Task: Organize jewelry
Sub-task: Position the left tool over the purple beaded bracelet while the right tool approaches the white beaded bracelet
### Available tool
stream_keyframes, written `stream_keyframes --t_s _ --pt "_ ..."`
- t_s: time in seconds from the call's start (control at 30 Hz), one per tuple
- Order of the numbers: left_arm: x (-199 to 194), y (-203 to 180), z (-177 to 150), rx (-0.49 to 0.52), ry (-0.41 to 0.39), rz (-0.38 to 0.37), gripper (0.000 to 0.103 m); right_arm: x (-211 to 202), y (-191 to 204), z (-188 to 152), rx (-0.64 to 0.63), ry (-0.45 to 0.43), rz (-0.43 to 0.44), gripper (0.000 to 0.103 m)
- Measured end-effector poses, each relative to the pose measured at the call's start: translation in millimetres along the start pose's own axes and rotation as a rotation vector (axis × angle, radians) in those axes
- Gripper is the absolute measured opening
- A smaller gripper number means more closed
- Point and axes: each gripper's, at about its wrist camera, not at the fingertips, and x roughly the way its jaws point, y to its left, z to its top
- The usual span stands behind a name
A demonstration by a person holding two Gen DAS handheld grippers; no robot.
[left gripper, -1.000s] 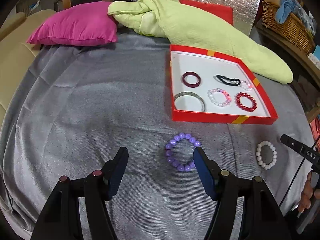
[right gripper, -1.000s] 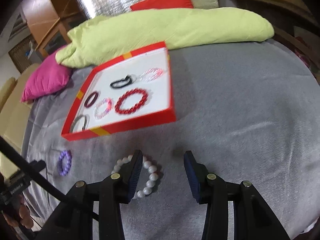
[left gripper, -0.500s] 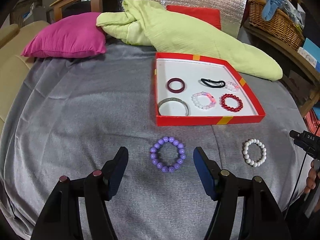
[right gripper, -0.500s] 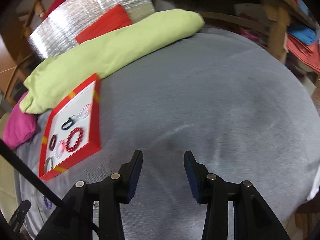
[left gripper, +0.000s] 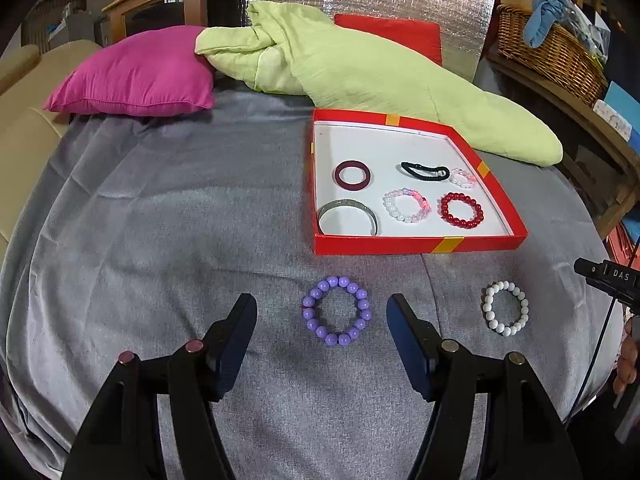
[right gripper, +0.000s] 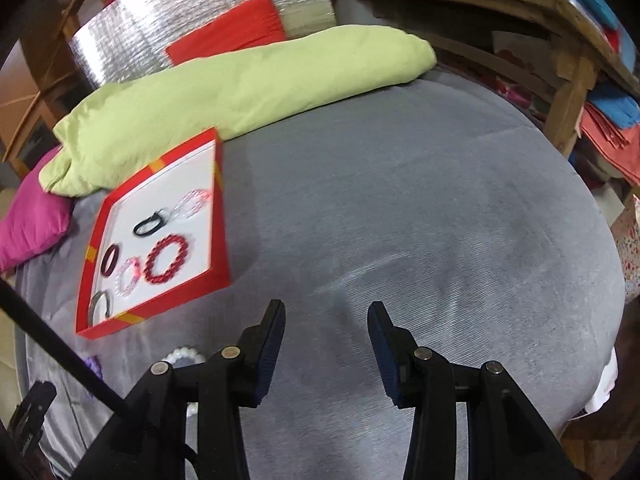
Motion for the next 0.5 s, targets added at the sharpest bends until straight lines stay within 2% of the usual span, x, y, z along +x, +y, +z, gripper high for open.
stream_keyframes --t_s 0.5 --pt "2 3 -1 0.016 0.013 0.02 0.068 5 18 -4 -0.037 0.048 0.033 0.051"
